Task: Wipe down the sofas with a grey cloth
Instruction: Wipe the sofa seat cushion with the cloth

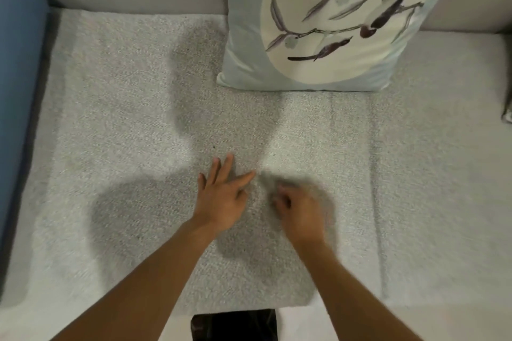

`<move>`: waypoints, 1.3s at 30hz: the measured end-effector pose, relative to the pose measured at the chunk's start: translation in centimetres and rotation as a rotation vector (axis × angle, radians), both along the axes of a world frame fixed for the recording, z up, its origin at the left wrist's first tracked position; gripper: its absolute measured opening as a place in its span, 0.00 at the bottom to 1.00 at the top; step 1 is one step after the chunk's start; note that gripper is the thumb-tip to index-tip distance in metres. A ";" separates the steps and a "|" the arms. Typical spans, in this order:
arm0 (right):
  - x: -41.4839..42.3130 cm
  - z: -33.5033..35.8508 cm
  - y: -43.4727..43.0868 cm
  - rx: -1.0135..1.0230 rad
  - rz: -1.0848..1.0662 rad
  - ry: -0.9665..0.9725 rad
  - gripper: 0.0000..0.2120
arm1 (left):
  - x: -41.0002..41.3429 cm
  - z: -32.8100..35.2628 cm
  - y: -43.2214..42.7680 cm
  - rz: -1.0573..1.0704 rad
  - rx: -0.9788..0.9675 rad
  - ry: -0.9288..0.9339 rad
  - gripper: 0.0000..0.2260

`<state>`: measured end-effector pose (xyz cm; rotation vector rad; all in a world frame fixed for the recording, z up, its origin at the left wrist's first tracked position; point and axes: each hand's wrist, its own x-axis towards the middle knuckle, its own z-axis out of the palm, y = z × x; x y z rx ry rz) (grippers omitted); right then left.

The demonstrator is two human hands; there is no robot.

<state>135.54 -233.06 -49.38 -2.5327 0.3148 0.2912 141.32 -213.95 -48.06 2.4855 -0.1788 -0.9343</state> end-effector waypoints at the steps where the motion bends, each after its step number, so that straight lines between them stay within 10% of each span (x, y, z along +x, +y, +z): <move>1: -3.0 -0.2 1.2 0.038 0.087 0.023 0.12 | -0.5 -0.2 0.1 0.004 0.002 0.005 0.22; 7: -9.4 0.0 1.9 -0.040 0.507 0.017 0.15 | -3.2 -0.3 0.6 0.015 -0.044 0.032 0.21; 12: -3.5 1.2 -1.3 -0.167 0.119 -0.042 0.10 | -4.2 -0.8 1.0 0.040 -0.072 -0.021 0.20; 22: -9.2 -1.0 -6.0 -0.048 0.921 -0.161 0.15 | -6.4 -0.7 -3.3 0.304 0.007 -0.100 0.20; 27: 0.6 -1.7 -14.5 -0.109 -0.044 -0.102 0.14 | -7.2 -1.4 -7.0 0.491 0.048 -0.164 0.20; 35: -2.5 -2.0 -15.3 -0.074 0.593 -0.165 0.15 | -6.7 -2.1 -11.2 0.610 0.126 -0.305 0.24; 39: 10.6 -2.6 -15.0 -0.290 0.416 -0.269 0.16 | -4.3 -2.3 -13.5 0.502 0.155 -0.331 0.23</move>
